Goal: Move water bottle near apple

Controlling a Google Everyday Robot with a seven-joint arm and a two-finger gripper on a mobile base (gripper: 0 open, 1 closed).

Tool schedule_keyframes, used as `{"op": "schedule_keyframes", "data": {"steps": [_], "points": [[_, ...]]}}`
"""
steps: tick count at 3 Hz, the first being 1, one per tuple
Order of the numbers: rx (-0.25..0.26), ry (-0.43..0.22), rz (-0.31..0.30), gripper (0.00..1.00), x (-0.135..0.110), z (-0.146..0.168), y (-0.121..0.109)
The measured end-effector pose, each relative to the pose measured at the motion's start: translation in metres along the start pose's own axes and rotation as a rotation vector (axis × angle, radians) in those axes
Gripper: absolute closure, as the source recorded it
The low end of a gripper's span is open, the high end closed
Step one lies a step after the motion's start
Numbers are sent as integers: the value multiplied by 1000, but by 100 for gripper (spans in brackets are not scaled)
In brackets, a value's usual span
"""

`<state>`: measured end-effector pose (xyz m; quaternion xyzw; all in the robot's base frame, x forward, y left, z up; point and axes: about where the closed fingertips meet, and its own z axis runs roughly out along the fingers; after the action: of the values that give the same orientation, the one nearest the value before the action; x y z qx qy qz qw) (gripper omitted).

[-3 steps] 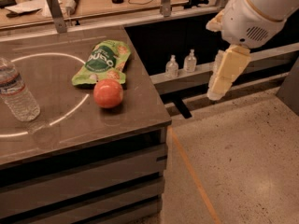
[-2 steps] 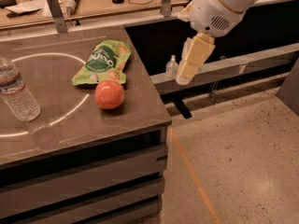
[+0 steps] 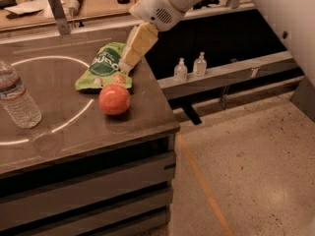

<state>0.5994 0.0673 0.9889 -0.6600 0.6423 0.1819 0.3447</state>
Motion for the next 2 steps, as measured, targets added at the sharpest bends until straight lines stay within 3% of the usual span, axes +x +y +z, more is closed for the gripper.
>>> {"op": "schedule_keyframes", "data": {"steps": [1,2], "points": [[-94,-167,5,0,-64,58,20],[-139,-240,8,0,-94,91,32]]}}
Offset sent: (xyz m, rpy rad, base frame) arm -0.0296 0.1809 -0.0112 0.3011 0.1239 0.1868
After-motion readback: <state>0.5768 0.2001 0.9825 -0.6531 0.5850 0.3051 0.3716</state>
